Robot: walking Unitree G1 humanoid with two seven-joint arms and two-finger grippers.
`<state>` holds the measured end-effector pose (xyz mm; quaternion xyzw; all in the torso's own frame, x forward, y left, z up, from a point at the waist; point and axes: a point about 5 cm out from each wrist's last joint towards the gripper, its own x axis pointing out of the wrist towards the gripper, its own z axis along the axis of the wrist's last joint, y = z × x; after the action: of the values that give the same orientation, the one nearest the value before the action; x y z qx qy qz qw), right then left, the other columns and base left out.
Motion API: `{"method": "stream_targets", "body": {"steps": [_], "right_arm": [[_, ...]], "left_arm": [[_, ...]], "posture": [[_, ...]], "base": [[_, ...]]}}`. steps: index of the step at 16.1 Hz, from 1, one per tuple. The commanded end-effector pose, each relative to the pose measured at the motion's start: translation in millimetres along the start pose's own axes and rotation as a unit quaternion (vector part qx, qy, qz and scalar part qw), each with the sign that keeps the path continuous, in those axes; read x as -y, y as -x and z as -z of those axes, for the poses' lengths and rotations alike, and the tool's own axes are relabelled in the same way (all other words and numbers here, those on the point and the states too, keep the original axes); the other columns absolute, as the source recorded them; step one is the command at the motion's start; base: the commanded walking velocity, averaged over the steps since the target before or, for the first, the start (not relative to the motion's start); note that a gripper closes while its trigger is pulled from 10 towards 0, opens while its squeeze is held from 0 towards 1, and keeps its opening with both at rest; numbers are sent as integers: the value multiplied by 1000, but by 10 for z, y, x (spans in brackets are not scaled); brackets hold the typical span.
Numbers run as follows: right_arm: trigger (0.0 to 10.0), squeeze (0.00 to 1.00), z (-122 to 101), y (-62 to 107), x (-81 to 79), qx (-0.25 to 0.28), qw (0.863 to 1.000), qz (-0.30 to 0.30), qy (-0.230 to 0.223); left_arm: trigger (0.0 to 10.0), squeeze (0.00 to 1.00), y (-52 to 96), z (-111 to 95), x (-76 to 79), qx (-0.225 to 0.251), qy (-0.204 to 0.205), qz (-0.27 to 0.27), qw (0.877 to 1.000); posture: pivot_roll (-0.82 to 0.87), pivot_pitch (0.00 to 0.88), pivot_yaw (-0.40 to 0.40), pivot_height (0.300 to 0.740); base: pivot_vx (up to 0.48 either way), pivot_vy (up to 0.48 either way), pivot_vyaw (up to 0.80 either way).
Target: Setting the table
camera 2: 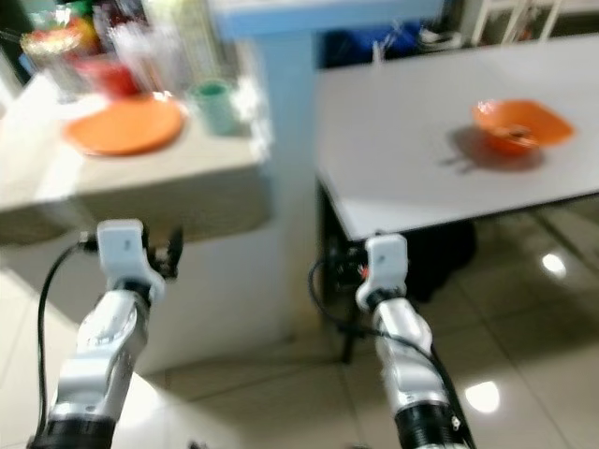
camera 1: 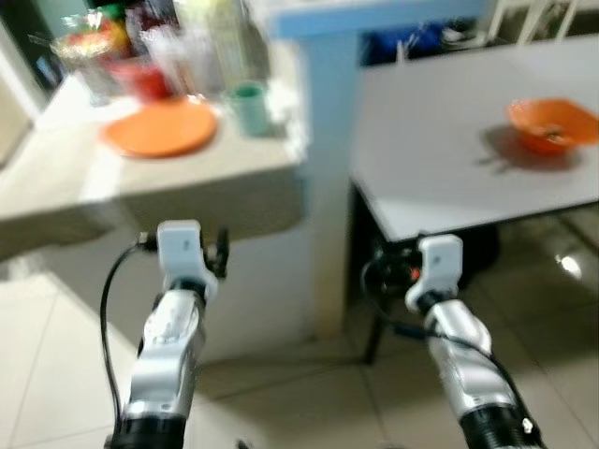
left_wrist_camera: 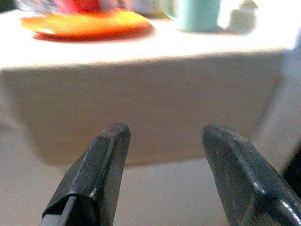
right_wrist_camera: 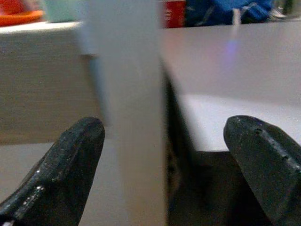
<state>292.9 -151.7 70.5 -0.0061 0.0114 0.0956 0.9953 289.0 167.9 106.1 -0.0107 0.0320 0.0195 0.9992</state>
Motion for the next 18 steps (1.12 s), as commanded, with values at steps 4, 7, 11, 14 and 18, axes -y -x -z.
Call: {"method": "stream_targets", "body": {"steps": [4, 7, 11, 14, 18], "right_arm": [[10000, 0, -14, -22, -116, 3, 1000, -16, 5], [10000, 0, -8, -29, -108, -1, 1000, -9, -4], [10000, 0, -36, -40, -141, 10, 1000, -16, 11], [10000, 0, -112, -57, -156, 39, 999, -5, 33], [10000, 0, -434, -100, -165, 116, 992, 8, 49]], "left_arm": [[10000, 0, 40, 50, -109, -13, -12, -16, 1000], [10000, 0, 32, 42, -95, -12, -18, -15, 1000], [10000, 0, 36, 16, -80, -2, -31, -6, 999], [10000, 0, 30, -87, -70, 25, -36, 2, 999], [10000, 0, 29, -235, -46, 62, -29, -2, 998]], "posture": [[-184, 0, 88, 740], [-182, 0, 88, 740], [-176, 0, 91, 740], [-169, 0, 98, 740], [-173, 0, 101, 740]], "base": [[0, 0, 767], [0, 0, 0], [234, 0, 0], [477, 0, 0], [467, 0, 0]]}}
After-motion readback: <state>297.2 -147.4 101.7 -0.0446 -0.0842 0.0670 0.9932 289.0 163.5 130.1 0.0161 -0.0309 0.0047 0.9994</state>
